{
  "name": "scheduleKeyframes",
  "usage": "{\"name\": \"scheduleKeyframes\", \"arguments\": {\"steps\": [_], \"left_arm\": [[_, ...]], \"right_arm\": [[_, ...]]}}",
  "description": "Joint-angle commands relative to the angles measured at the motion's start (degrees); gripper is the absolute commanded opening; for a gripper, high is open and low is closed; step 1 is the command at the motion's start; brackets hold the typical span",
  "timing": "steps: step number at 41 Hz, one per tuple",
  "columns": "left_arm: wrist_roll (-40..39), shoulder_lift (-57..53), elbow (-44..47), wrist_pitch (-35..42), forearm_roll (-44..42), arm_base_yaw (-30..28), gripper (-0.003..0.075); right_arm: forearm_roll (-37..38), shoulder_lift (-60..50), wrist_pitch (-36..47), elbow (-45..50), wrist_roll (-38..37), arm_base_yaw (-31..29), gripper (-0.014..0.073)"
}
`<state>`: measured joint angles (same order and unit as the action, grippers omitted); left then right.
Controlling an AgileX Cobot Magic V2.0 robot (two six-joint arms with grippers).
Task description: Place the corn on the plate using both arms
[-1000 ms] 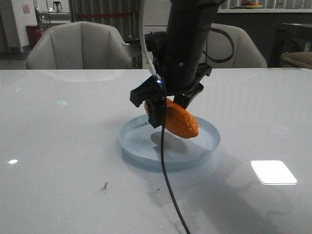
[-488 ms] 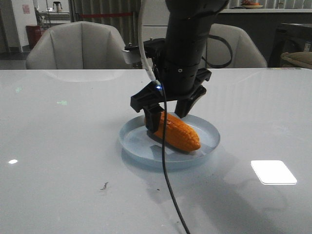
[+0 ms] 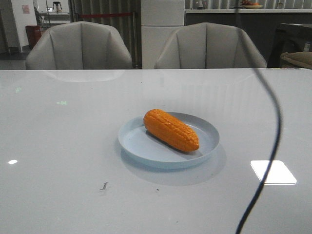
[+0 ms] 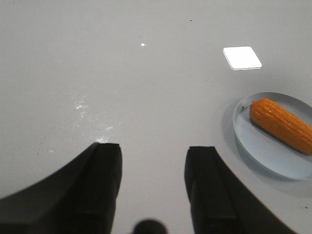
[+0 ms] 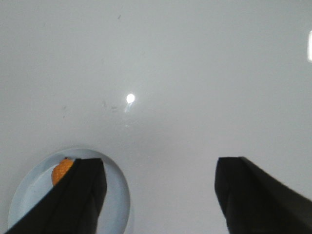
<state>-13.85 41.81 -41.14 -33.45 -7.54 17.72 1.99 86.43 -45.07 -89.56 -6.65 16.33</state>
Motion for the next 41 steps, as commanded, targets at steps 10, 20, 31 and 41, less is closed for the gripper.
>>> {"name": "scheduleKeyframes", "arguments": {"steps": [10,20,31,41], "left_arm": [[-0.56,-0.28,-1.61,4.59,-4.65,-0.02,0.0386],[-0.56,-0.28,-1.61,4.59,-4.86,-0.02,0.0386],[-0.56,-0.28,-1.61,4.59,-5.14,-0.02,0.0386],[-0.56,-0.28,-1.61,4.59,-5.14,-0.02,0.0382]], "right_arm": [[-0.26,-23.45,-0.56,16.32,0.37,-10.74,0.0575],[-0.33,-37.04,1.14,35.83,-0.28,-11.43,0.0575],[-0.33,-44.69,1.31,41.36,-0.28,-11.43,0.0575],[-0.33,-44.98,1.21,41.36,-0.28,-11.43,0.0575]]}}
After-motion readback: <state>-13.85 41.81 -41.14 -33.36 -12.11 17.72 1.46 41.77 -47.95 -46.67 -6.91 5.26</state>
